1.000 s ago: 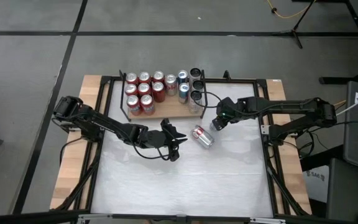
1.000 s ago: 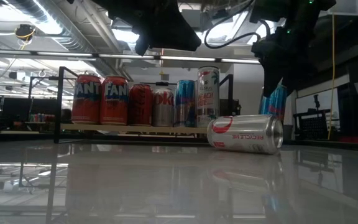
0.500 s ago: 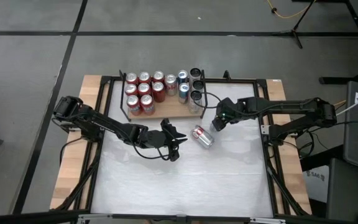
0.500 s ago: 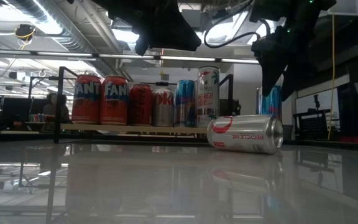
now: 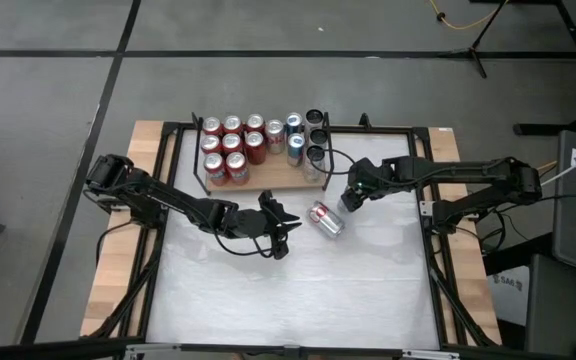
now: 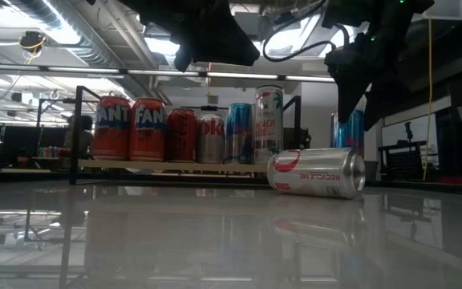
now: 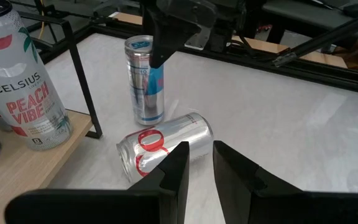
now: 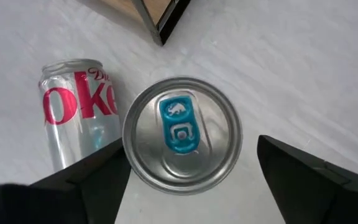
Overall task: Place canned beverage on shelf
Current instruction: Put the blue soda can on the shelf aligned with the other blue soda cans
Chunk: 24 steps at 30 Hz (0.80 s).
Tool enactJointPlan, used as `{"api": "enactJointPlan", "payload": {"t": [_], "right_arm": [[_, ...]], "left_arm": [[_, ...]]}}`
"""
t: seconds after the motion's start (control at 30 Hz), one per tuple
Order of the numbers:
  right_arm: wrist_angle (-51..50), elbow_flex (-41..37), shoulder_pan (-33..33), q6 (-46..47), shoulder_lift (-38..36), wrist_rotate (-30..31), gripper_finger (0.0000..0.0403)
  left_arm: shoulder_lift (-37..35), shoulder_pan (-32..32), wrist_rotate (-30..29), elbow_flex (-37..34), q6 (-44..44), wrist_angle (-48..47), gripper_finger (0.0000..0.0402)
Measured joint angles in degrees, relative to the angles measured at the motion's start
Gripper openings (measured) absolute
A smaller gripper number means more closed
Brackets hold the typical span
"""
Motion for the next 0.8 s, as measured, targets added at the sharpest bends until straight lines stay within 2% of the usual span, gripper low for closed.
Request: {"api": "enactJointPlan", "payload": {"t": [0.2,0.53,0.63,0.8], "right_arm": [[-0.1,0.8,0.0,-1.5,0.0,0.0,0.0331],[-4.6,9.9,0.0,-8.4,0.0,0.0,0.0331],[-7.8,13.2,0.0,-16.2,0.0,0.0,0.0331],[-9.8,17.5,0.0,-44.2,-0.1,-0.1,0.0331]], "left_arm": [[0.0,0.0,0.0,0.0,-0.3,0.0,0.0064],[0.0,0.0,0.0,0.0,-0.5,0.0,0.0064],[0.0,0.0,0.0,0.0,-0.5,0.0,0.0064],[0.0,0.0,0.0,0.0,-0.5,0.0,0.0064]]}}
